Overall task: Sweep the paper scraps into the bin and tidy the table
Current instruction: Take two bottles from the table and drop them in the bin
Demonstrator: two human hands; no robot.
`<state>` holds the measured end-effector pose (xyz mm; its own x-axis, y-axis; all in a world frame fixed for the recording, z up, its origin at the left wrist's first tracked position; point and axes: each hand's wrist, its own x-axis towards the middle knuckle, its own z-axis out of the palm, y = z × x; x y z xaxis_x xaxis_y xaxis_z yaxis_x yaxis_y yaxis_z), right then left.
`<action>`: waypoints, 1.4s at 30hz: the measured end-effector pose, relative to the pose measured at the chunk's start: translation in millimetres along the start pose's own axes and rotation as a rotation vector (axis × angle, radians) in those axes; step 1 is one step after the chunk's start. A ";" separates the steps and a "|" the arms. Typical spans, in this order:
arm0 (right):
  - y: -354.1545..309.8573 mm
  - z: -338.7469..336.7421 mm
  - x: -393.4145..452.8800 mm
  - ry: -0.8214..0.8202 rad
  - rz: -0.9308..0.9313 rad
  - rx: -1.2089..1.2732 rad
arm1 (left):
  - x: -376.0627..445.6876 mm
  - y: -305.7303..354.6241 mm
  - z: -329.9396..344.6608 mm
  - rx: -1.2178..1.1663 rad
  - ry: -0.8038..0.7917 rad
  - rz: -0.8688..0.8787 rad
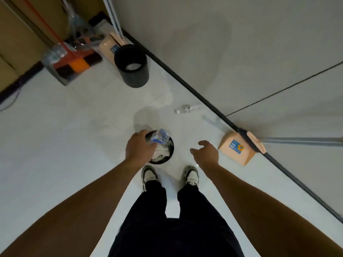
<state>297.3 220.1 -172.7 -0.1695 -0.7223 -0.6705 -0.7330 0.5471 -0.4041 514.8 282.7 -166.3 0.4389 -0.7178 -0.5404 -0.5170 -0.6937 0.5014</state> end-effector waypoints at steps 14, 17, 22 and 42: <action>-76.5 64.8 316.3 -0.254 -0.199 -0.508 | 162.8 11.0 120.4 -0.288 0.240 -0.438; -66.9 88.1 413.8 -0.281 -0.184 -0.573 | 222.0 34.7 183.3 -0.349 0.247 -0.486; -44.5 132.4 553.2 -0.310 -0.206 -0.677 | 293.3 58.0 279.5 -0.411 0.195 -0.450; 28.8 184.5 622.4 -0.347 -0.432 -1.094 | 296.0 14.5 388.1 -0.409 -0.062 -0.512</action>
<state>292.3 -135.7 -716.5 0.2862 -0.5140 -0.8086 -0.8808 -0.4734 -0.0108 352.0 83.2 -581.2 0.5054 -0.2952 -0.8108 0.0722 -0.9219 0.3807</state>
